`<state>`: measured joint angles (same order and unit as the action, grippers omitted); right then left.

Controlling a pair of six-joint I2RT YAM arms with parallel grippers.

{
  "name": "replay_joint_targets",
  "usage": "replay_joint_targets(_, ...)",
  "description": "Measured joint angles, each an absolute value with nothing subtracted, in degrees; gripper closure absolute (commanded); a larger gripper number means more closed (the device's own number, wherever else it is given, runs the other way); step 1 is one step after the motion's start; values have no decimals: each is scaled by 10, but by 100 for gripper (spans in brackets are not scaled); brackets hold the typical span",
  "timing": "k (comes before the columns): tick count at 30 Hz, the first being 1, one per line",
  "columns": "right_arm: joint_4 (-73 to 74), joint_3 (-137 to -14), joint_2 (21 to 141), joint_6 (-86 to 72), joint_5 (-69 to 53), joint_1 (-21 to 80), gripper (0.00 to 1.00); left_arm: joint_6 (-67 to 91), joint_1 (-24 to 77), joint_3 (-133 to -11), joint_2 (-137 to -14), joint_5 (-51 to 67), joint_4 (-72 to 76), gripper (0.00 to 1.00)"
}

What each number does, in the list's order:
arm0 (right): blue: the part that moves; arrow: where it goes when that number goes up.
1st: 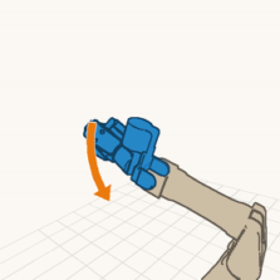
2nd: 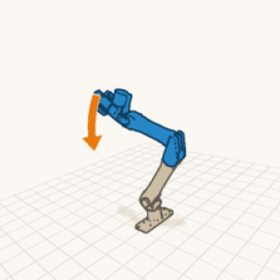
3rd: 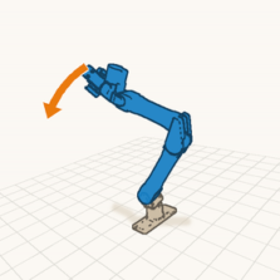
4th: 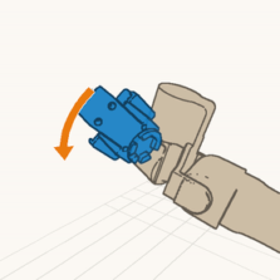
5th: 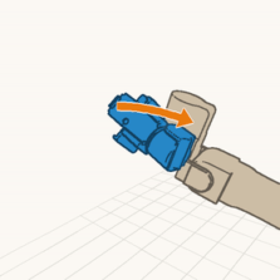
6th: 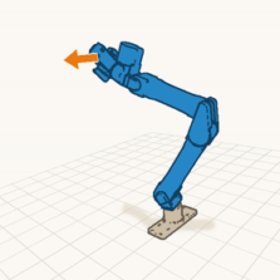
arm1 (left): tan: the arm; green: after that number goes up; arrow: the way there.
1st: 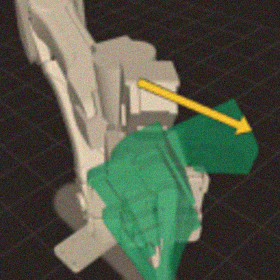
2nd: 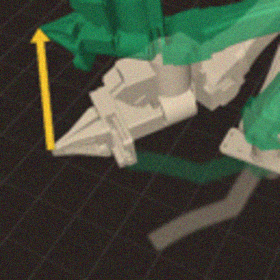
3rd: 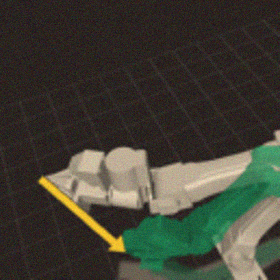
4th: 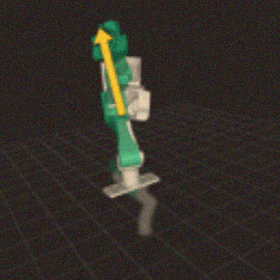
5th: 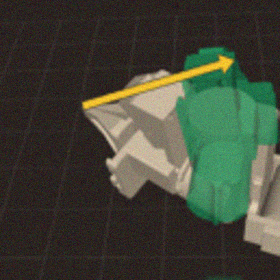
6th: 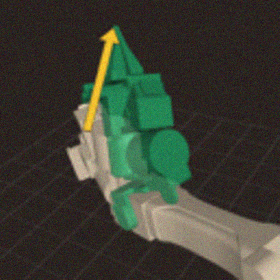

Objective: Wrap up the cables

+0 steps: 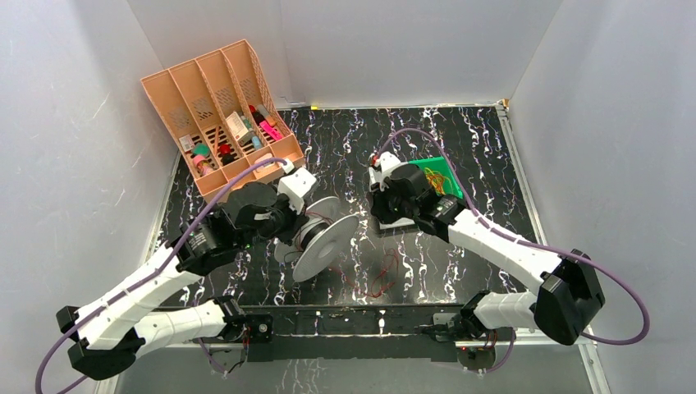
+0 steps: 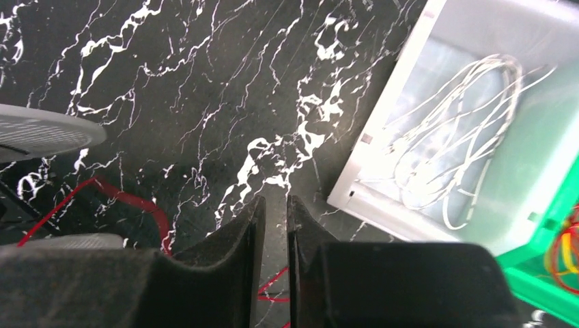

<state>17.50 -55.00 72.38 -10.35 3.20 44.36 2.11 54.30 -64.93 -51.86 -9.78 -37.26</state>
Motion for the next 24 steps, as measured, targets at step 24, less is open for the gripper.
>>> replay_joint_targets(24,-109,-311,633,-248,-124,425,35,104,545,-804,-516,-145,-389,100)
